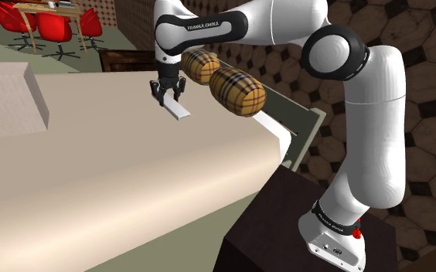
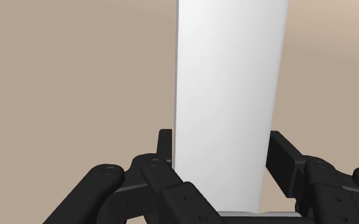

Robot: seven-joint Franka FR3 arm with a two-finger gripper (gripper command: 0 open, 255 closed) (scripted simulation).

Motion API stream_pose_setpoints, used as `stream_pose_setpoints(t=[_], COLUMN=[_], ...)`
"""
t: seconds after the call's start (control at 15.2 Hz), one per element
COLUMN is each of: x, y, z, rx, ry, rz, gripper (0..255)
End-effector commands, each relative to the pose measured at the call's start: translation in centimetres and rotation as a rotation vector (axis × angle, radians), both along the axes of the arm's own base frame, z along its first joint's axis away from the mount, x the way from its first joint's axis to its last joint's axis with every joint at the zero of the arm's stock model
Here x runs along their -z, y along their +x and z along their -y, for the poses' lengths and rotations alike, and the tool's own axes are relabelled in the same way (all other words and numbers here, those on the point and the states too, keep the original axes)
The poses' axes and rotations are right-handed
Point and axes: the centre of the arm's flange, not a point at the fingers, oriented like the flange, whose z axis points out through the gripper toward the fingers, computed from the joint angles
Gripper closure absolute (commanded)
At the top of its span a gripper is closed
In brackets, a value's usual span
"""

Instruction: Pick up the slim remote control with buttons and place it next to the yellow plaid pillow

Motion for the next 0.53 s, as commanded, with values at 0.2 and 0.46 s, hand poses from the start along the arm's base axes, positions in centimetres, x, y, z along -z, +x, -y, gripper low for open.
stream_pose_setpoints(t=[0.2,0.46], x=[-2.7,-4.8], y=[0.1,0.1], z=[0.0,0.0], rx=[0.0,0.0], ry=[0.0,0.0], rz=[0.0,0.0], gripper=[255,255])
